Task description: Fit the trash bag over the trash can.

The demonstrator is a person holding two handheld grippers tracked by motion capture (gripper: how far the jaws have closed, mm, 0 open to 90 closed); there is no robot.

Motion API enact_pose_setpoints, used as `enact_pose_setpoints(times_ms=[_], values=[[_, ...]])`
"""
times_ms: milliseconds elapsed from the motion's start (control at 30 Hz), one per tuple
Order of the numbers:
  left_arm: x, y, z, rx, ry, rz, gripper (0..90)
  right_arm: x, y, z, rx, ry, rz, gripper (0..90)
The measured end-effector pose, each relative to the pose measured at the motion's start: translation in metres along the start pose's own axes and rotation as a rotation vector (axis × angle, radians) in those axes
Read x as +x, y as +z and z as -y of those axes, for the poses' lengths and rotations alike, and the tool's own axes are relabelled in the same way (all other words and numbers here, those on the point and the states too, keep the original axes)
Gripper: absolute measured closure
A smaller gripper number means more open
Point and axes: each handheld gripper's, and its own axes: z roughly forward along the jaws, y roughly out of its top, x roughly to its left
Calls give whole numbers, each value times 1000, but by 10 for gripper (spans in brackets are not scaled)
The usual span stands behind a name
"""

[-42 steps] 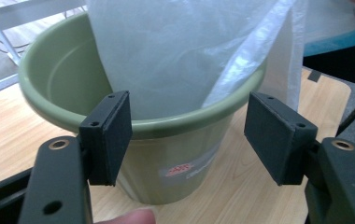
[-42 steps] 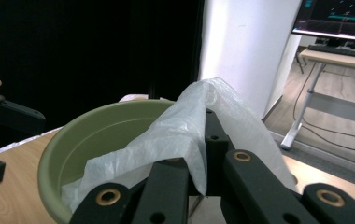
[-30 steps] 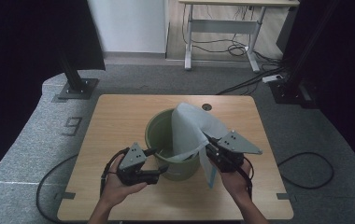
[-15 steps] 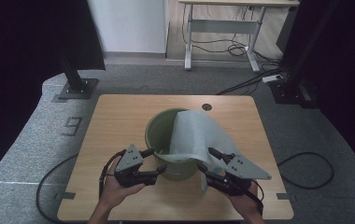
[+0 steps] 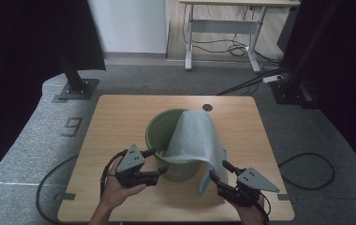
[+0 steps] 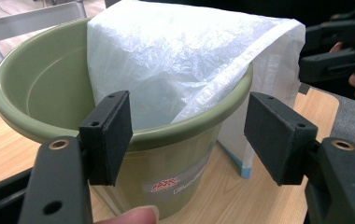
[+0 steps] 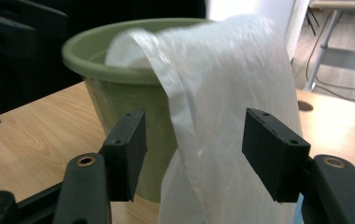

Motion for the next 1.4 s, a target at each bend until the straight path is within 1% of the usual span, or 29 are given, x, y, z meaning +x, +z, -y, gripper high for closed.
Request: enact_pose_setpoints(times_ms=[133, 200, 233, 267, 300, 333, 367, 433, 467, 500, 533, 600, 633, 733, 900, 967, 1033, 1100, 1200, 1267, 1400], values=[[0, -1, 0, 2, 3, -2, 323, -2, 9, 8, 10, 11, 20, 396], [0, -2, 0, 4, 5, -2, 326, -3, 13, 11, 5, 20, 30, 419], [-1, -2, 0, 4, 4, -1, 328, -3, 14, 12, 4, 25, 35, 449], [0, -2, 0, 3, 6, -1, 330, -4, 15, 13, 3, 26, 36, 493], [0, -2, -1, 3, 6, 1, 336, -5, 17, 14, 0, 27, 32, 587], [-1, -1, -1, 2, 8, 5, 343, -6, 18, 14, 0, 23, 30, 652], [-1, -1, -2, 3, 9, 6, 346, -7, 20, 14, 0, 17, 36, 749], [-2, 0, -3, 3, 16, 9, 351, -12, 21, 11, -10, 5, 49, 876], [-3, 1, -3, 4, 18, 11, 351, -14, 21, 8, -17, 5, 51, 884], [-4, 2, -4, 5, 19, 11, 351, -16, 20, 4, -22, 7, 42, 886], [-4, 3, -5, 7, 22, 12, 351, -17, 19, -1, -24, -2, 26, 886], [-6, 6, -6, 9, 26, 16, 352, -14, 17, -13, -44, -40, 8, 887], [-7, 7, -7, 11, 29, 19, 352, -12, 16, -19, -55, -60, 1, 887], [-11, 12, -10, 14, 39, 27, 352, -3, 15, -40, -88, -94, -31, 887], [-16, 18, -15, 15, 54, 38, 354, 16, 20, -71, -103, -156, -71, 886], [-17, 20, -16, 11, 55, 34, 365, 22, 24, -78, -103, -172, -82, 887], [-17, 22, -18, 7, 56, 27, 388, 27, 27, -83, -101, -197, -91, 887], [-16, 25, -19, 6, 54, 14, 417, 31, 29, -85, -100, -210, -95, 887], [-14, 30, -21, 13, 52, -9, 463, 32, 30, -84, -101, -209, -100, 886], [-13, 34, -22, 19, 48, -15, 512, 31, 30, -83, -104, -205, -102, 886], [-11, 39, -25, 23, 33, -10, 664, 28, 29, -81, -104, -191, -106, 886]])
